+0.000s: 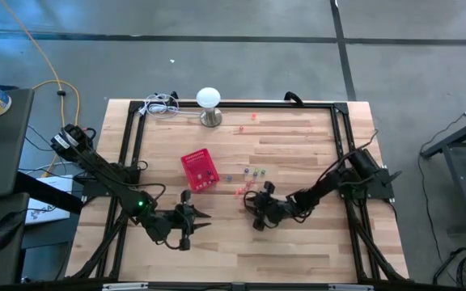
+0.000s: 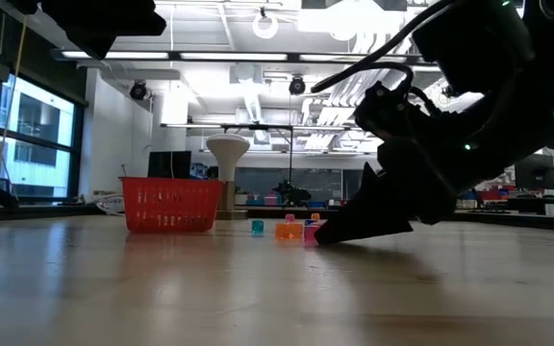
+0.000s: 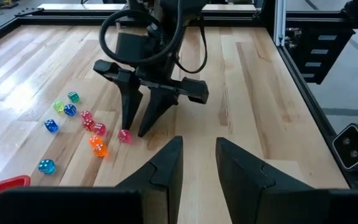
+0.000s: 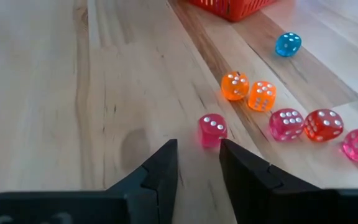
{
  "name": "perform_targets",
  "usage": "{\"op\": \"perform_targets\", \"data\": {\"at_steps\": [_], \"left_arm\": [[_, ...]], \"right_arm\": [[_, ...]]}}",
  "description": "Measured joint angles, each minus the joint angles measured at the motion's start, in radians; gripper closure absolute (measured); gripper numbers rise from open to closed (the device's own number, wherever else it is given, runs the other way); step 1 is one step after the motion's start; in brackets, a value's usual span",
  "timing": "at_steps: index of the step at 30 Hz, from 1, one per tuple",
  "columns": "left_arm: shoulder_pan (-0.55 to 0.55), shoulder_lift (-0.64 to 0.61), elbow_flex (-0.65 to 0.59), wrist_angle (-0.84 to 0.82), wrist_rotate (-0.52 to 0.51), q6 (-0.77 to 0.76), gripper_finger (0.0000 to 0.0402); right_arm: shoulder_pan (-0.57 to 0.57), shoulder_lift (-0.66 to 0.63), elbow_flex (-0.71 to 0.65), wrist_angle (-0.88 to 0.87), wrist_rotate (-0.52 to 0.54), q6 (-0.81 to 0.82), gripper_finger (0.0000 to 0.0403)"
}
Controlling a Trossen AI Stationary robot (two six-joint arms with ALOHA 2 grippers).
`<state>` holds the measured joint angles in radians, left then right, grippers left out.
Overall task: Pick & Place Dice
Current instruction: Put the pink die into the red basket
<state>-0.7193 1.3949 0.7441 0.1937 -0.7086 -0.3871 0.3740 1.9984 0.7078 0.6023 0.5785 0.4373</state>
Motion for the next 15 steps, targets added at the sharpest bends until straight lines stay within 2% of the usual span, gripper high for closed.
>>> {"op": "perform_targets", "data": {"at_steps": [7, 15], "left_arm": [[0.0, 0.0, 0.0, 0.0, 0.0, -0.006, 0.0311], [0.0, 0.001, 0.0, 0.0, 0.001, -0.006, 0.0311]], "right_arm": [[-0.02, 0.003, 0.0, 0.04, -0.004, -0.078, 0.0289], [-0.068, 0.003, 0.003, 0.069, -0.067, -0.121, 0.0289]]}}
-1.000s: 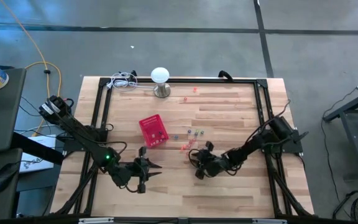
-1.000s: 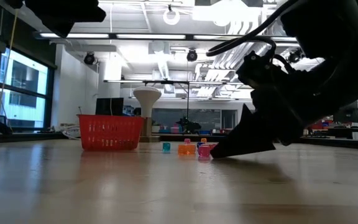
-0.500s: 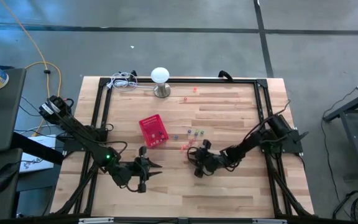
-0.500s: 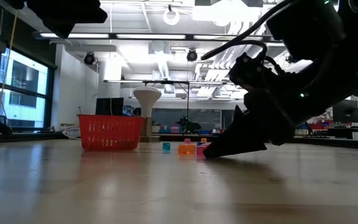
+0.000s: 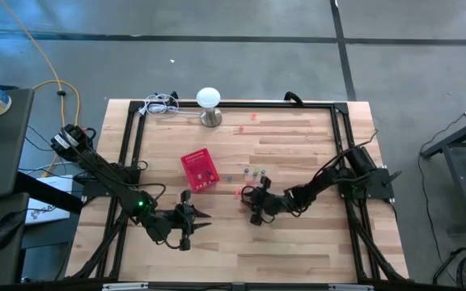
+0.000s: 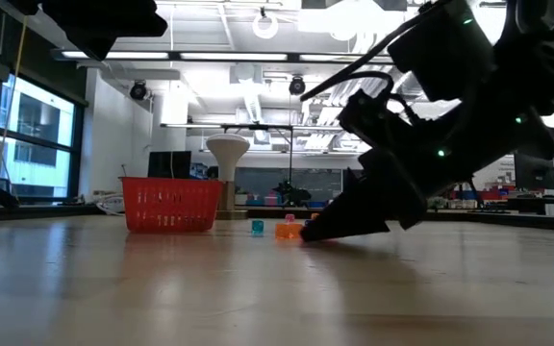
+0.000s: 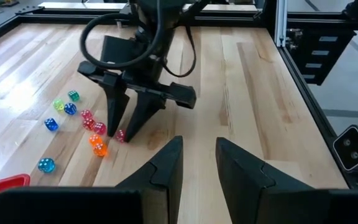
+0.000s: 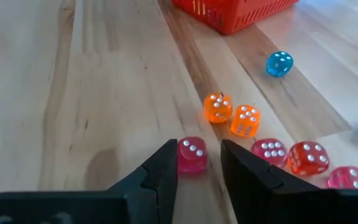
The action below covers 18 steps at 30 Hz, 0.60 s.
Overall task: Pick & Place Dice
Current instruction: Put the pink die into the red basket
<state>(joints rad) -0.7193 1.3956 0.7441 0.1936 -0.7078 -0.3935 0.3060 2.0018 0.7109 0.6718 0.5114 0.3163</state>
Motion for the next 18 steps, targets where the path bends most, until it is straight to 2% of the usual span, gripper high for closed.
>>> {"op": "perform_targets", "data": {"at_steps": [13, 18], "left_arm": [[0.0, 0.0, 0.0, -0.011, 0.0, 0.0, 0.0311], [0.0, 0.0, 0.0, -0.01, 0.0, 0.0, 0.0311]], "right_arm": [[-0.048, -0.002, 0.002, 0.007, -0.125, -0.021, 0.0289], [-0.049, -0.003, 0.002, 0.006, -0.137, -0.033, 0.0298]]}}
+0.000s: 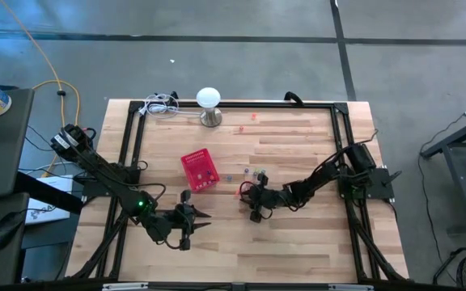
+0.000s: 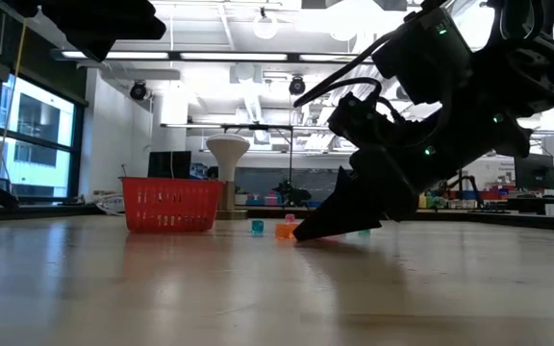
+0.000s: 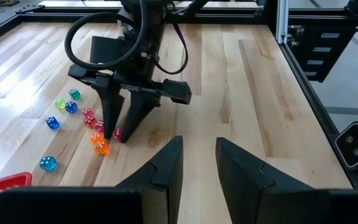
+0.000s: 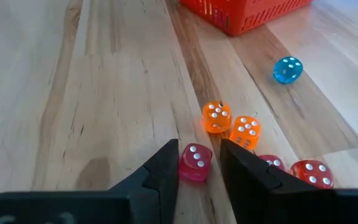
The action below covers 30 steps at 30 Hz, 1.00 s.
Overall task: Pick & Place Dice
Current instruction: Put the pink die into the red basket
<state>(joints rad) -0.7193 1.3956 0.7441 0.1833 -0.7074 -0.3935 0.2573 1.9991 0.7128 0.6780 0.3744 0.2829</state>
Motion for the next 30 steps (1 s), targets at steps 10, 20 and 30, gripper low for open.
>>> {"op": "perform_targets", "data": {"at_steps": [10, 20, 30], "left_arm": [[0.0, 0.008, -0.001, -0.001, 0.001, -0.009, 0.0311], [0.0, 0.01, -0.002, 0.0, 0.013, -0.008, 0.0311], [-0.045, 0.01, -0.002, 0.0, 0.013, -0.007, 0.0311]], "right_arm": [[0.006, -0.003, 0.0, 0.014, -0.022, 0.004, 0.0372], [-0.033, -0.022, 0.241, -0.064, -0.168, -0.176, 0.0372], [-0.161, -0.011, 0.53, -0.359, -0.205, -0.288, 0.0372]]}}
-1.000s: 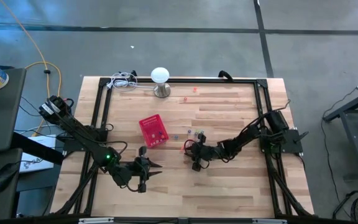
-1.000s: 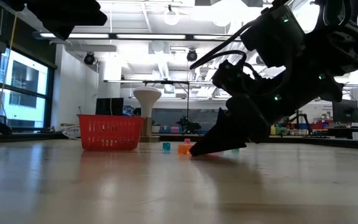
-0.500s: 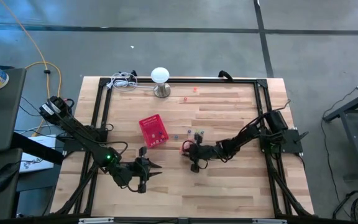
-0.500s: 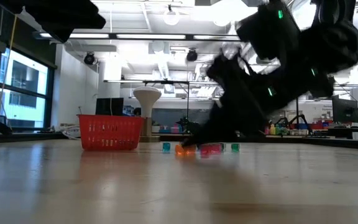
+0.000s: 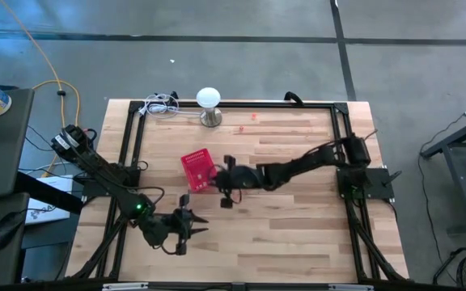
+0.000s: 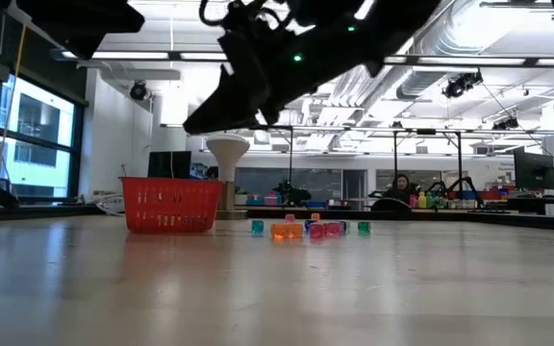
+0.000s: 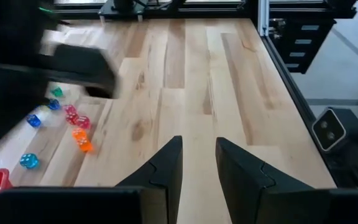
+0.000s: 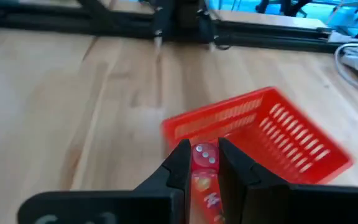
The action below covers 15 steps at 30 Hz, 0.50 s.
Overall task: Pick & Place Dice
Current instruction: Put the pink die into the red basket, then put the orange die into the red basket
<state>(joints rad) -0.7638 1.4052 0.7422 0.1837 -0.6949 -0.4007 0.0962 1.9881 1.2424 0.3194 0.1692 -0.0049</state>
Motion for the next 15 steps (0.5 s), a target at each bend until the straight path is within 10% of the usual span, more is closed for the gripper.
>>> {"op": "perform_targets", "data": {"at_steps": [15], "left_arm": [[-0.011, 0.0, 0.0, -0.004, -0.001, 0.0, 0.0311]], "right_arm": [[-0.055, 0.059, 0.027, 0.028, -0.081, 0.006, 0.0215]]}}
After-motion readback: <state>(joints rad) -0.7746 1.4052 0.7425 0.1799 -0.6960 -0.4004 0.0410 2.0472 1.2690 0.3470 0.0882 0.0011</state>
